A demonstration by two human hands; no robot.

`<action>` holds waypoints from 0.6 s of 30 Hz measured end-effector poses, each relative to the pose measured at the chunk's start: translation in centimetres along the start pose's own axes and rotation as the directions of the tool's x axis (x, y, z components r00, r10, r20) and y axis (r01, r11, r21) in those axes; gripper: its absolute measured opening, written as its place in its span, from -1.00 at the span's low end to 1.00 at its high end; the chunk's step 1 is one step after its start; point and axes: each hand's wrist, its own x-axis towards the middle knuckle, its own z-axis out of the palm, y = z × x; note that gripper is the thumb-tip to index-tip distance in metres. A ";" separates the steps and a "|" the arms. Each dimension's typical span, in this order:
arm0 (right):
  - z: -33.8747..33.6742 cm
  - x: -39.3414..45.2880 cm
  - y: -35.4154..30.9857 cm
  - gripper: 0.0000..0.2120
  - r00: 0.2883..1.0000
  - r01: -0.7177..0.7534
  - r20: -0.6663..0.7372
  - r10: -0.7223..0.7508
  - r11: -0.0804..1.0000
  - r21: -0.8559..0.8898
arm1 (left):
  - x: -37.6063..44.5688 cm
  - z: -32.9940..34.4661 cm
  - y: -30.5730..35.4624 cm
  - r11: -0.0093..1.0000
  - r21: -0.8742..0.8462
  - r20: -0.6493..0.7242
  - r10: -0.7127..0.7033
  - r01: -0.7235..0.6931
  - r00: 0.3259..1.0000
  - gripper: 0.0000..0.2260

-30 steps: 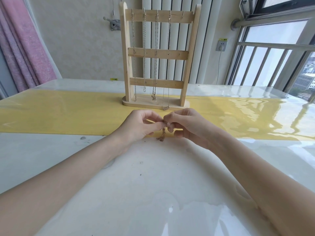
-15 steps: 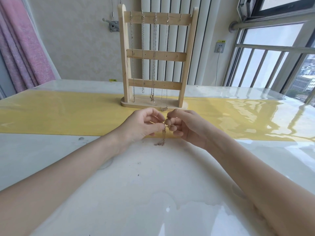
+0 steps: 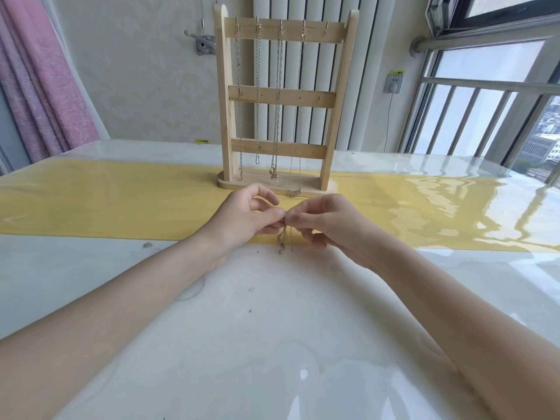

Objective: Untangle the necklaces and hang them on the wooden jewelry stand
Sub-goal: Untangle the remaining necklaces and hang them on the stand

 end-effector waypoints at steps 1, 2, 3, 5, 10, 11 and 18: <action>0.0 0.1 0.1 -0.88 1.000 0.002 -0.027 -0.003 1.000 -0.020 | 0.0 0.0 -0.1 0.999 0.036 -0.012 0.015 -0.015 1.000 -0.88; 0.0 0.1 0.1 -0.88 0.999 0.000 -0.044 -0.001 0.999 -0.034 | 0.0 0.1 -0.1 0.997 0.072 -0.024 0.033 -0.032 0.999 -0.88; 0.0 0.1 0.1 -0.89 0.999 -0.008 -0.050 0.006 0.999 -0.040 | 0.0 0.1 -0.1 0.994 0.102 -0.030 0.049 -0.046 0.998 -0.87; 0.0 0.1 0.2 -0.90 0.998 -0.046 -0.036 0.045 0.999 -0.024 | -0.1 0.2 -0.1 0.991 0.118 -0.022 0.058 -0.055 0.998 -0.87; -0.4 0.1 0.1 -0.83 0.990 -0.139 0.057 0.132 0.979 0.152 | -0.3 0.4 -0.2 0.988 0.141 0.077 0.045 -0.056 0.996 -0.80; -0.4 0.2 0.0 -0.81 0.988 -0.148 0.064 0.138 0.971 0.187 | -0.3 0.4 -0.2 0.989 0.135 0.080 0.047 -0.057 0.996 -0.80; -0.5 0.2 0.2 -0.81 0.983 -0.175 0.084 0.162 0.965 0.194 | -0.2 0.0 0.1 0.999 -0.051 0.041 -0.012 0.014 0.999 -0.87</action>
